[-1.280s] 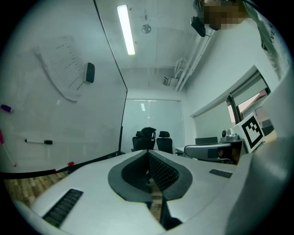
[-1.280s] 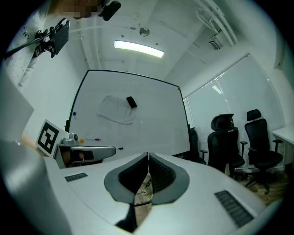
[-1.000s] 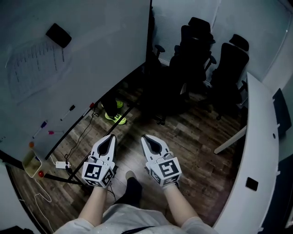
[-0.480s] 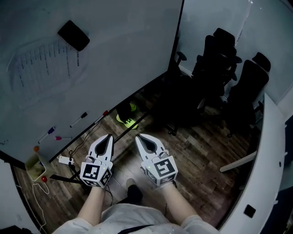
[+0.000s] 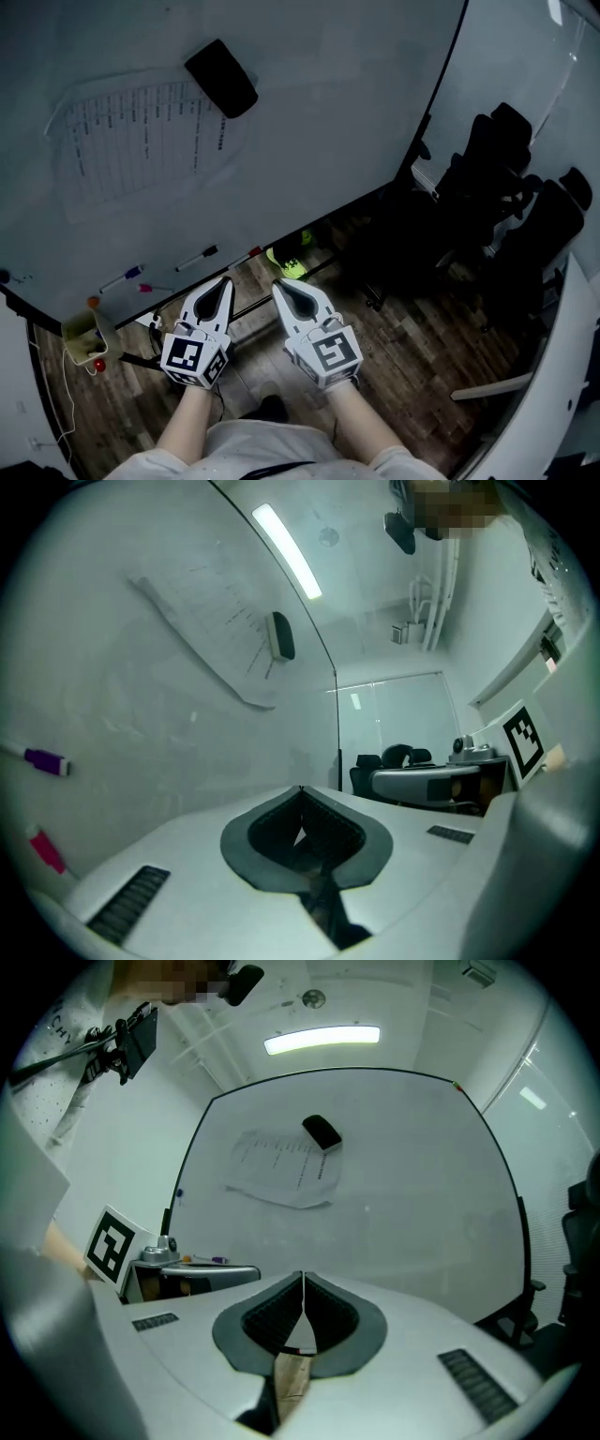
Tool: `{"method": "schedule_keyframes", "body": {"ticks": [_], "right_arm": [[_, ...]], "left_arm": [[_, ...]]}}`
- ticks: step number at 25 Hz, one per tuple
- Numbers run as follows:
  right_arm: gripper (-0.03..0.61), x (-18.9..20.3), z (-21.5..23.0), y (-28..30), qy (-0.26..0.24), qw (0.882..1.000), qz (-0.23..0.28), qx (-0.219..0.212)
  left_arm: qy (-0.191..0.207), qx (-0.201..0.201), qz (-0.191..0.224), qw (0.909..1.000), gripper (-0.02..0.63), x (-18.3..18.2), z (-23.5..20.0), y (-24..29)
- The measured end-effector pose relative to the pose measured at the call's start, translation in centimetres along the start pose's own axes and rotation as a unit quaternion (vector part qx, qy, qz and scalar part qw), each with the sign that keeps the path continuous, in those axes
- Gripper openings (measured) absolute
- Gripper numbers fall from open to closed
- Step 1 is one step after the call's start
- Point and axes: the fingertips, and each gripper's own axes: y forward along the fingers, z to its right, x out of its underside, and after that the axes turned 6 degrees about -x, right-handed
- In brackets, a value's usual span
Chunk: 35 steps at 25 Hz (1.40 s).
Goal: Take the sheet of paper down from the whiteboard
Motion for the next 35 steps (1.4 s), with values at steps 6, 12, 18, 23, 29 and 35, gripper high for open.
{"method": "schedule_keyframes", "body": {"ticks": [6, 12, 18, 23, 29, 35], "right_arm": [[0.018, -1.5, -0.6, 5.6, -0.01, 0.998, 0.015, -0.055], [0.018, -3.1, -1.4, 9.4, -0.02, 0.995, 0.021, -0.094], [0.018, -3.9, -2.2, 11.4, -0.026, 0.991, 0.027, -0.125], [0.018, -4.6, -4.0, 12.8, -0.034, 0.983, 0.05, -0.175], [0.018, -5.9, -6.1, 13.8, -0.047, 0.971, 0.064, -0.226], [0.018, -6.9, -6.6, 14.0, -0.067, 0.964, 0.062, -0.25]], "left_arm": [[0.027, -0.051, 0.004, 0.9983, 0.015, -1.0, -4.2, 0.7], [0.047, -0.086, 0.017, 0.995, 0.014, -2.1, -7.2, 0.8], [0.053, -0.112, 0.025, 0.992, 0.015, -3.8, -8.5, 0.2], [0.071, -0.156, 0.027, 0.9848, 0.015, -5.6, -10.1, -0.8], [0.08, -0.201, 0.034, 0.9758, 0.015, -7.5, -11.6, -1.8], [0.101, -0.243, 0.029, 0.9644, 0.015, -9.1, -12.5, -2.8]]}}
